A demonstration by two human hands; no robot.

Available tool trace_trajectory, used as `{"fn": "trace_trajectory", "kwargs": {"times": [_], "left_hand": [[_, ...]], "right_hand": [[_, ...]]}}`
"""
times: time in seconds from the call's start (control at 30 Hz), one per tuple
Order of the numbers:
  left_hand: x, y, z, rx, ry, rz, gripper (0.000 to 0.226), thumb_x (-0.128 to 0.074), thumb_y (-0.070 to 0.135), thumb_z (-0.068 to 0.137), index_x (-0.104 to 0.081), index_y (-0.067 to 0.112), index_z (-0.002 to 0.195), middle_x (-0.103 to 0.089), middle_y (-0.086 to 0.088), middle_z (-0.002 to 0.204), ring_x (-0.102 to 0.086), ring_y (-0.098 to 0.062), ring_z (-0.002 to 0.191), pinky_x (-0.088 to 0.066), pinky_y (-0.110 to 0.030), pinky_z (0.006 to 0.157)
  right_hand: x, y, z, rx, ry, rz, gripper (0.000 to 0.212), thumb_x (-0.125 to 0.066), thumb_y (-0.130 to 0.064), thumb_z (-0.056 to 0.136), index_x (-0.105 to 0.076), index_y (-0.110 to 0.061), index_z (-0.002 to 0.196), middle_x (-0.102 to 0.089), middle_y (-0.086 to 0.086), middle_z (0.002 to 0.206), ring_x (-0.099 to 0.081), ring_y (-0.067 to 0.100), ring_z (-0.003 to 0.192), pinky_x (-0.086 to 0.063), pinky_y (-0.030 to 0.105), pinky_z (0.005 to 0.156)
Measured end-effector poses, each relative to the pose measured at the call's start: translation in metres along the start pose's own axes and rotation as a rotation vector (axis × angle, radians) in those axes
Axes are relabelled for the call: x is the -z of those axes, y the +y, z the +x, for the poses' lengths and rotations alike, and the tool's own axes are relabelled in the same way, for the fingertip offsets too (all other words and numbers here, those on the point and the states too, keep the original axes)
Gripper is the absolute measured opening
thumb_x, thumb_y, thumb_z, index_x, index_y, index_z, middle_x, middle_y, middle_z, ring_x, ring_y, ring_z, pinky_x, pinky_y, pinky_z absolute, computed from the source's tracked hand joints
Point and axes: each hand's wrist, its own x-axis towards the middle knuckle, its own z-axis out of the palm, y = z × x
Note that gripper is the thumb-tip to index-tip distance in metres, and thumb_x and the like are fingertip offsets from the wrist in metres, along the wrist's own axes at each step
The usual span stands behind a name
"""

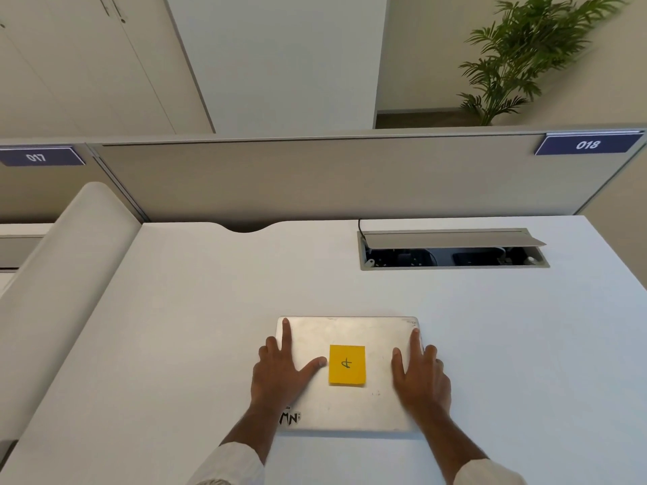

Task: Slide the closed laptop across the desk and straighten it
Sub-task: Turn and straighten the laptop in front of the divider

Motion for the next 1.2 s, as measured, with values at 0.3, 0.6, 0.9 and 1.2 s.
{"fn": "trace_trajectory", "kwargs": {"times": [0.3, 0.6, 0.9, 1.2], "left_hand": [[-0.006, -0.001, 0.001, 0.004, 0.026, 0.035, 0.122, -0.021, 0.101, 0.068, 0.012, 0.028, 0.16, -0.042, -0.004, 0.125, -0.045, -0.023, 0.11, -0.05, -0.036, 0.08], [-0.011, -0.001, -0.003, 0.016, 0.048, 0.053, 0.119, -0.019, 0.099, 0.071, 0.009, 0.026, 0.161, -0.041, -0.003, 0.127, -0.045, -0.023, 0.109, -0.048, -0.034, 0.079], [-0.009, -0.007, -0.006, 0.006, 0.192, 0.117, 0.119, 0.004, 0.093, 0.074, -0.016, 0.014, 0.161, -0.041, -0.009, 0.147, -0.048, -0.027, 0.119, -0.042, -0.04, 0.093], [-0.012, -0.005, -0.003, -0.213, 0.236, 0.077, 0.099, -0.02, 0.078, 0.095, -0.02, 0.001, 0.158, -0.014, -0.019, 0.168, -0.016, -0.036, 0.154, 0.001, -0.039, 0.124]], "right_hand": [[-0.002, 0.0, -0.001, 0.021, 0.018, -0.02, 0.068, -0.025, -0.06, 0.097, -0.02, -0.023, 0.154, -0.052, 0.006, 0.113, -0.058, 0.024, 0.089, -0.056, 0.04, 0.066], [-0.004, 0.001, -0.001, 0.038, 0.033, -0.069, 0.067, -0.034, -0.057, 0.097, -0.033, -0.018, 0.151, -0.052, 0.009, 0.105, -0.057, 0.026, 0.082, -0.054, 0.039, 0.063], [-0.002, 0.005, 0.006, 0.119, 0.134, -0.034, 0.068, -0.037, -0.055, 0.097, -0.04, -0.006, 0.145, -0.044, 0.018, 0.143, -0.053, 0.036, 0.116, -0.051, 0.048, 0.09], [-0.005, -0.007, 0.002, 0.303, 0.156, 0.022, 0.076, -0.018, -0.054, 0.099, -0.017, -0.004, 0.156, -0.014, 0.015, 0.166, -0.016, 0.033, 0.152, -0.027, 0.048, 0.121]]}}
